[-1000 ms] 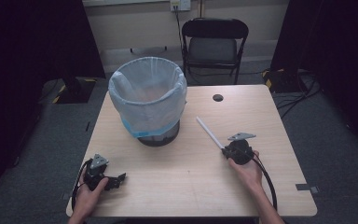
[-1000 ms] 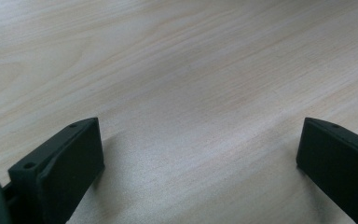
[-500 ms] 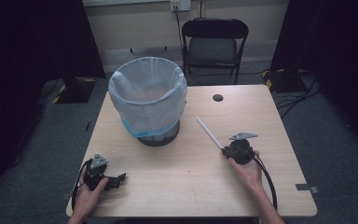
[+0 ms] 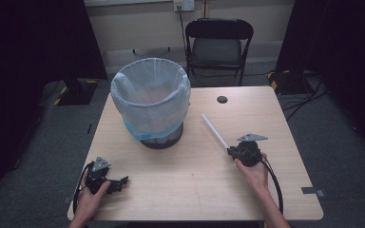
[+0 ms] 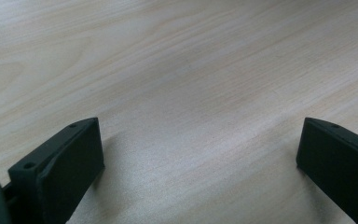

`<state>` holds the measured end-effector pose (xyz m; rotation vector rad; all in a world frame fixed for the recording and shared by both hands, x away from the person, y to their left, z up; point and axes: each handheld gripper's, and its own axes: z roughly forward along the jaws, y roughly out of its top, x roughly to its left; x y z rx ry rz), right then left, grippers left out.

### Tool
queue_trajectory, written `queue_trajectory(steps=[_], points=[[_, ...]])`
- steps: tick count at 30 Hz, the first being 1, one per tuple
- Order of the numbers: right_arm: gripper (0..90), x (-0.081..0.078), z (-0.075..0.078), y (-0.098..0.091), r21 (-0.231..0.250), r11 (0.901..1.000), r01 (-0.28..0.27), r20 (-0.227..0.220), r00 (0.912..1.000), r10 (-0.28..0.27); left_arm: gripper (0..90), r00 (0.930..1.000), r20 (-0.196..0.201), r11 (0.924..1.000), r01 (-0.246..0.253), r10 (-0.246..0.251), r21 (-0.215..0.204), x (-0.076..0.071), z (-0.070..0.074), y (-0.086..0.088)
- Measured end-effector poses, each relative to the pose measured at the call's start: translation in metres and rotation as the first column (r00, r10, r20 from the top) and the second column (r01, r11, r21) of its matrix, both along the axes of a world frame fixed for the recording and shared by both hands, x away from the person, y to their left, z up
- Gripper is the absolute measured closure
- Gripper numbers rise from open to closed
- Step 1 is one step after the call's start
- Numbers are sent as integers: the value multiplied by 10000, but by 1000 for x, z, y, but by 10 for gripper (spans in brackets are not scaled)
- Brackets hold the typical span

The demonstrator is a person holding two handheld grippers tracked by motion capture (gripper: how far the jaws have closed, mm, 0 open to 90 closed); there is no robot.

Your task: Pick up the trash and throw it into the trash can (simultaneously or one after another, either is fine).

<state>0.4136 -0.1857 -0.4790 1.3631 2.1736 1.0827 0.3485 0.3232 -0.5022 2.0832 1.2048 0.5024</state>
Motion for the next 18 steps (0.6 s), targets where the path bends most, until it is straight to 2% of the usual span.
queue_trajectory(steps=[6,18], points=[[802,-2,6,-3,409,9991,59,236,9997,-69,0,10000,0,10000,-2,2,3,0,0,0],[802,-3,24,-6,787,9964,313,856,9956,-380,0,10000,-4,10000,2,-2,-6,0,0,0]])
